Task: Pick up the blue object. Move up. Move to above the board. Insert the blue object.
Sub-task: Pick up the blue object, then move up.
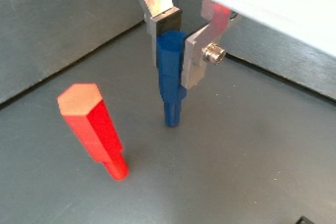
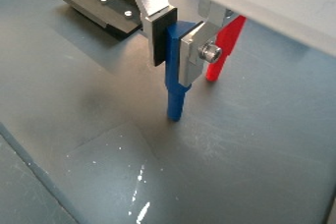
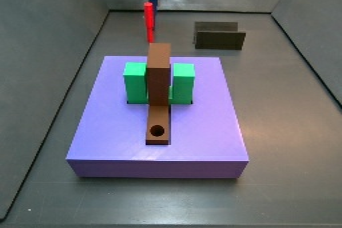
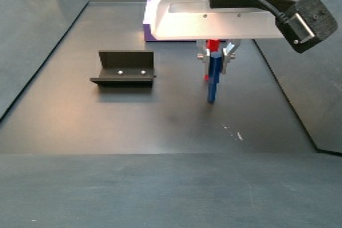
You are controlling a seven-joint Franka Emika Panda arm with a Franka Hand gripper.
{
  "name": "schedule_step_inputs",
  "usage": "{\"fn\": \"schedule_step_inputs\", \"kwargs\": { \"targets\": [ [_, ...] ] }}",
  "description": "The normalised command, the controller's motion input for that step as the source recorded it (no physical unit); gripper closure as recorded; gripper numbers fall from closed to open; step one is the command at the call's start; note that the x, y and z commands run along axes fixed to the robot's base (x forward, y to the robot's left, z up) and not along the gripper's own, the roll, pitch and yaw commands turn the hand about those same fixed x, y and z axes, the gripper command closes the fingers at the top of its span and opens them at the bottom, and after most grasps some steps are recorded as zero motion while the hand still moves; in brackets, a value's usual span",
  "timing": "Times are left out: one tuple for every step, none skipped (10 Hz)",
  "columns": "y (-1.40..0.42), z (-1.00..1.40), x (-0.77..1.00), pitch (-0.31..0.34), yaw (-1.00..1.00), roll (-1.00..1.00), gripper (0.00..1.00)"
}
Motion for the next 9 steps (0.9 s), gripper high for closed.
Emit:
{"fn": "schedule_step_inputs", "kwargs": {
  "targets": [
    [0.00, 0.00, 0.00, 0.000, 0.00, 0.00, 1.00],
    [0.00, 0.00, 0.00, 0.000, 0.00, 0.00, 1.00],
    [0.00, 0.00, 0.00, 0.000, 0.00, 0.00, 1.00],
    [0.00, 0.00, 0.00, 0.000, 0.00, 0.00, 1.00],
    [0.00, 0.00, 0.00, 0.000, 0.00, 0.00, 1.00],
    [0.00, 0.00, 0.00, 0.000, 0.00, 0.00, 1.00],
    [0.00, 0.00, 0.00, 0.000, 0.00, 0.00, 1.00],
    [0.00, 0.00, 0.00, 0.000, 0.00, 0.00, 1.00],
    [0.00, 0.83, 0.00, 0.000, 0.00, 0.00, 1.00]
  ]
}}
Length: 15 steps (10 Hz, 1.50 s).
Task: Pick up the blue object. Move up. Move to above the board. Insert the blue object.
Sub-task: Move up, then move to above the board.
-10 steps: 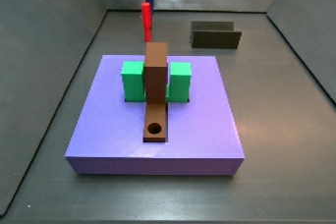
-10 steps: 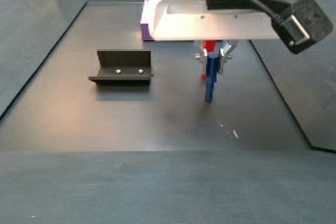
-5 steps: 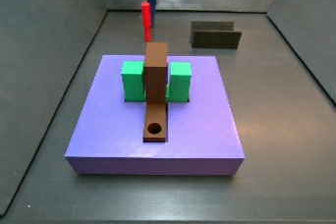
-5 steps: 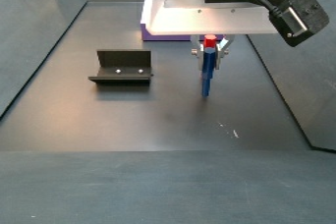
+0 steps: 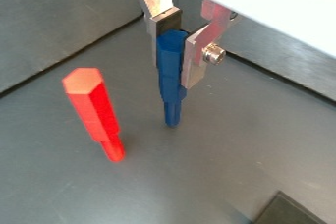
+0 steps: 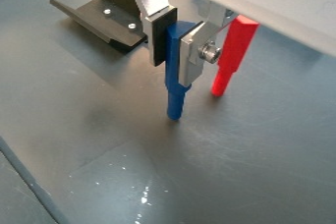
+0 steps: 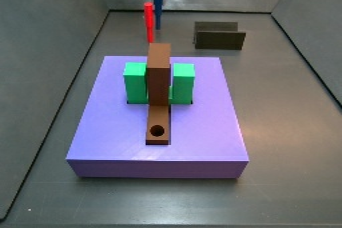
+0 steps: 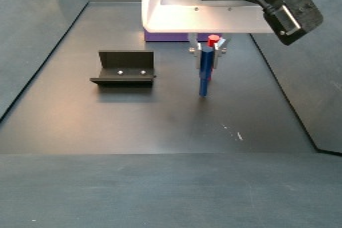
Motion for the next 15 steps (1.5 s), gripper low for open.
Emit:
{"fn": "schedule_step_inputs", "kwargs": {
  "targets": [
    [-0.02, 0.82, -0.09, 0.049, 0.03, -0.02, 1.00],
    [-0.02, 0.60, -0.11, 0.056, 0.03, 0.00, 1.00],
    [-0.01, 0.20, -0.03, 0.022, 0.02, 0.04, 1.00],
    [0.00, 1.40, 0.00, 0.000, 0.00, 0.00, 1.00],
    [0.00, 1.40, -0.01, 0.016, -0.01, -0.01, 1.00],
    [0.00, 1.40, -0.05, 0.014, 0.00, 0.02, 1.00],
    [0.00, 1.40, 0.01, 0.016, 0.00, 0.01, 1.00],
    [0.01, 0.77, 0.04, 0.085, 0.00, 0.00, 1.00],
    [0.00, 0.34, 0.03, 0.065, 0.00, 0.01, 1.00],
    [0.00, 0.19, 0.03, 0.042, 0.00, 0.00, 1.00],
    [-1.40, 0.18, 0.12, 0.141, 0.13, 0.01, 1.00],
    [-1.40, 0.17, 0.12, 0.139, 0.12, 0.04, 1.00],
    [-1.40, 0.17, 0.12, 0.109, 0.09, 0.05, 1.00],
    [-1.40, 0.18, 0.12, 0.079, 0.03, -0.01, 1.00],
    [-1.40, 0.18, 0.12, 0.074, 0.03, 0.01, 1.00]
  ]
}}
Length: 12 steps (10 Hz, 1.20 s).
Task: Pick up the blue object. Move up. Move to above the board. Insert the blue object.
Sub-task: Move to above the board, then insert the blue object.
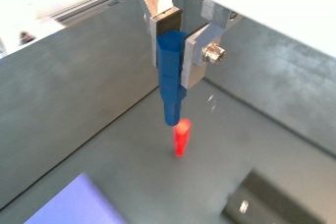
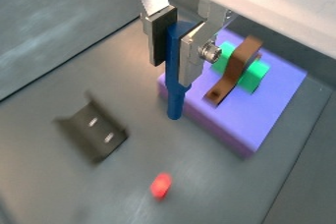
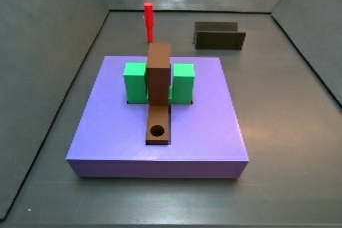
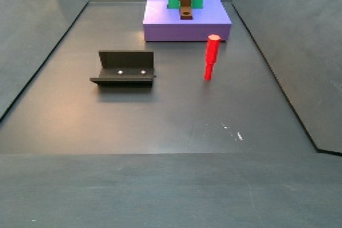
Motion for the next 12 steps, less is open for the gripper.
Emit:
{"fn": "schedule_step_inputs", "kwargs": {
  "targets": [
    [-1.40, 0.19, 0.13, 0.078, 0.03, 0.01, 1.00],
    [-1.40, 0.19, 0.14, 0.086, 0.01, -0.02, 1.00],
    [-1.40, 0.19, 0.17, 0.112, 0.01, 0.01, 1.00],
    [-1.40, 0.20, 0.21, 0.146, 0.01, 0.00, 1.00],
    [-1.40, 0.21, 0.24, 0.162, 0.01, 0.02, 1.00],
    [-0.68, 0.11, 0.16, 0.167, 0.01, 0.02, 1.00],
    [-0.22, 0.04, 0.10, 0.143, 0.01, 0.02, 1.00],
    [0.00, -0.03, 0.00, 0.000, 0.00, 0.01, 1.00],
    [-0.05, -0.25, -0.06, -0.091, 0.00, 0.00, 1.00],
    [-0.89, -0.23, -0.14, -0.164, 0.00, -0.07, 1.00],
    [-0.91, -0.40, 0.01, 0.000, 0.00, -0.20, 1.00],
    [-1.00, -0.57, 0.07, 0.000, 0.00, -0.03, 1.00]
  ]
}}
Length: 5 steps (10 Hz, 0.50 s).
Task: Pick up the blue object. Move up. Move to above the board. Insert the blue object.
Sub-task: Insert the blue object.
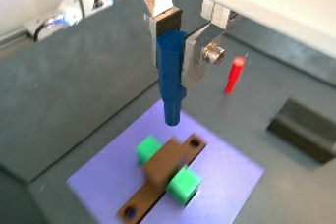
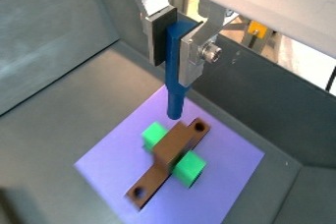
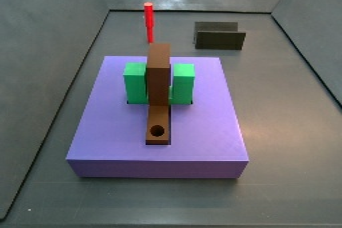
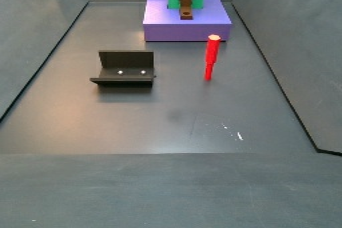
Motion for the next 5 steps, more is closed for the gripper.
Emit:
{"fn": "schedule_step_inputs", "kwargs": {
  "targets": [
    [-1.00, -0.59, 0.00, -0.003, 0.00, -0.10, 1.00],
    [-0.93, -0.75, 0.01, -0.016, 0.00, -0.07, 1.00],
    [-0.91, -0.81, 0.01, -0.004, 0.00, -0.06, 1.00],
    [-0.73, -0.94, 0.10, 0.000, 0.00, -0.03, 1.00],
    [-0.35, -0.77, 0.09, 0.000, 0.00, 0.00, 1.00]
  ]
}}
